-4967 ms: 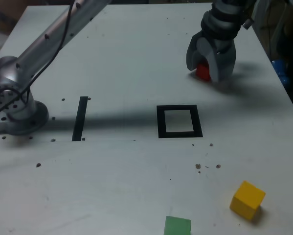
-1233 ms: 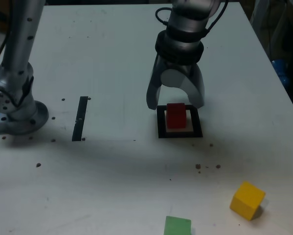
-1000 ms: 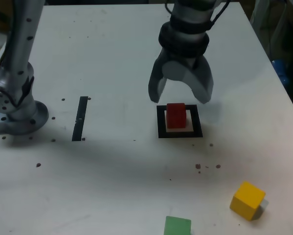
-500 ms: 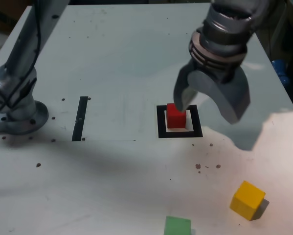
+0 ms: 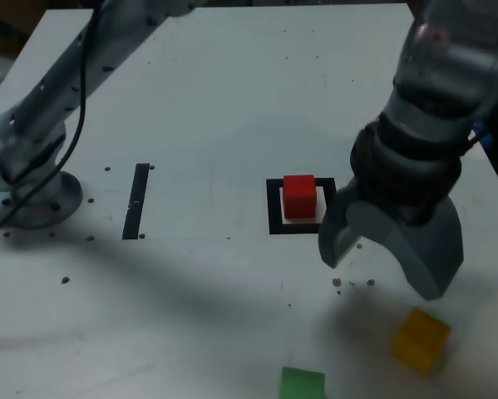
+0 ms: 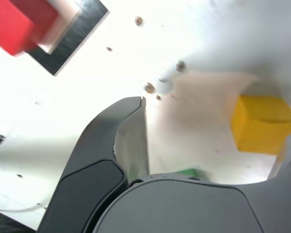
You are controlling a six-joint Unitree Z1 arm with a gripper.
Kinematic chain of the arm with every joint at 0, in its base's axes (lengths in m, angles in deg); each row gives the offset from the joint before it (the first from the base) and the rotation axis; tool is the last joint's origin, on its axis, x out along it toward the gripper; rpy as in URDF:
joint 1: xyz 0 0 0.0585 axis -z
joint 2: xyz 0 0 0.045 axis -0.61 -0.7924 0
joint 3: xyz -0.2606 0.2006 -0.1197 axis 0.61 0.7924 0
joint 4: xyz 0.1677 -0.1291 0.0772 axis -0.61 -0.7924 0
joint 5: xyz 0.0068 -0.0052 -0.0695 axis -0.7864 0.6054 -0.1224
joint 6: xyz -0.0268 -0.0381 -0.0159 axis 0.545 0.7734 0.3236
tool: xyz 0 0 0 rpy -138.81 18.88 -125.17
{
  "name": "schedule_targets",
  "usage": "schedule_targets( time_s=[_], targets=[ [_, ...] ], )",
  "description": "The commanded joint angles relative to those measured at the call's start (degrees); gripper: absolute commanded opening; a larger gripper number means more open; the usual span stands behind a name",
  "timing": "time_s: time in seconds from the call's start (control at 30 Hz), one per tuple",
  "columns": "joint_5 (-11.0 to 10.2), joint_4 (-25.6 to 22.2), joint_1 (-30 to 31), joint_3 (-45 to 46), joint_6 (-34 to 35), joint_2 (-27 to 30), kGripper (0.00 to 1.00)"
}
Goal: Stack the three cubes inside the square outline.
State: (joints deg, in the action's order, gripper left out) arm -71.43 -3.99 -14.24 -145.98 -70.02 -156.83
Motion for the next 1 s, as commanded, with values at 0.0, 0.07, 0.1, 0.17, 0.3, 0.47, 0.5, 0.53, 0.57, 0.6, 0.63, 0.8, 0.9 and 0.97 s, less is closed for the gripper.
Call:
schedule_targets(
  time_s=[0.0, 0.07, 0.1, 0.17, 0.3, 0.47, 0.5, 0.53, 0.57, 0.6, 0.63, 0.8, 0.9, 0.97],
  targets=[
    [0.68, -0.96, 1.08, -1.95, 0.91, -1.64, 0.99],
    [1.2, -1.11, 1.81, -3.4, 1.61, -2.81, 0.99],
    [1.44, -1.18, 2.15, -4.15, 1.93, -3.41, 0.99],
    [1.84, -1.28, 2.8, -5.64, 2.5, -4.54, 0.99],
    [2.35, -1.35, 3.89, -8.43, 3.34, -6.55, 0.99],
    [2.8, -1.35, 4.95, -11.02, 4.21, -8.7, 0.99],
    [2.88, -1.35, 5.11, -11.4, 4.36, -9.08, 0.98],
    [2.94, -1.35, 5.23, -11.69, 4.49, -9.44, 0.98],
    [2.97, -1.35, 5.33, -11.91, 4.59, -9.76, 0.97],
    [2.99, -1.35, 5.42, -12.1, 4.71, -10.15, 0.96],
    [3.0, -1.35, 5.46, -12.17, 4.79, -10.41, 0.94],
    [2.96, -1.35, 5.48, -12.2, 4.9, -11.32, 0.82],
    [2.78, -1.35, 5.48, -12.17, 4.9, -11.55, 0.73],
    [2.57, -1.35, 5.48, -12.13, 4.9, -11.67, 0.67]
  ],
)
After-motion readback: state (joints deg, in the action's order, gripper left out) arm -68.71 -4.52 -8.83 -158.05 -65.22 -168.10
